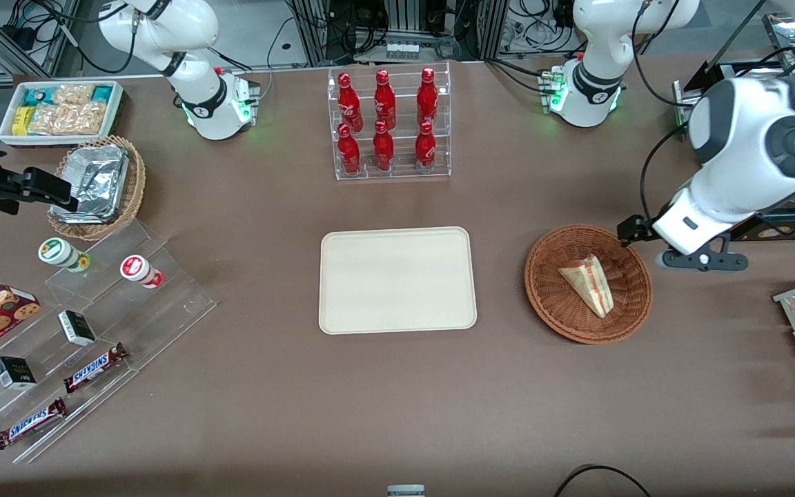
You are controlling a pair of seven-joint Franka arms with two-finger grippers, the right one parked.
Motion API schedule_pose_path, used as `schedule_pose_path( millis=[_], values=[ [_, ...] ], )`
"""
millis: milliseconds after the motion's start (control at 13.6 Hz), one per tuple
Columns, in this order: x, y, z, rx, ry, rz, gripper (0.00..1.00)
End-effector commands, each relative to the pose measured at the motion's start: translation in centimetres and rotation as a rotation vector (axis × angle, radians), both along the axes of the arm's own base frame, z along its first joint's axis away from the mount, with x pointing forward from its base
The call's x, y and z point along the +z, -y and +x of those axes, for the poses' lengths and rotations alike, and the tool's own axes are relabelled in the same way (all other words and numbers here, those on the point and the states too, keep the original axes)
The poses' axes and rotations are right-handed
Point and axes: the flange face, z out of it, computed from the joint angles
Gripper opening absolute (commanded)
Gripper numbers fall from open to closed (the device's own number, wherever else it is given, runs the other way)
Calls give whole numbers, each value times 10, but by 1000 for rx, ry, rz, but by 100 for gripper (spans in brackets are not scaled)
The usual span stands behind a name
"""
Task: Place sandwich from basket to tray
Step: 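Move the left gripper over the wrapped sandwich in the wicker basket, then lower the left gripper and close it on the wrapped sandwich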
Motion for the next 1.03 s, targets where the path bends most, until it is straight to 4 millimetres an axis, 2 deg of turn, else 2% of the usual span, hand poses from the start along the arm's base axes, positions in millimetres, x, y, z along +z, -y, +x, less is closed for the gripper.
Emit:
schedule_pose_path(
  millis=[0,295,738,959],
  values=[
    [-24,8,-14,81,45,5,100],
    [-48,33,-14,306,73,-5,100],
    [-88,37,-6,709,69,-12,100],
    [-108,38,-6,751,40,2,100]
  ],
)
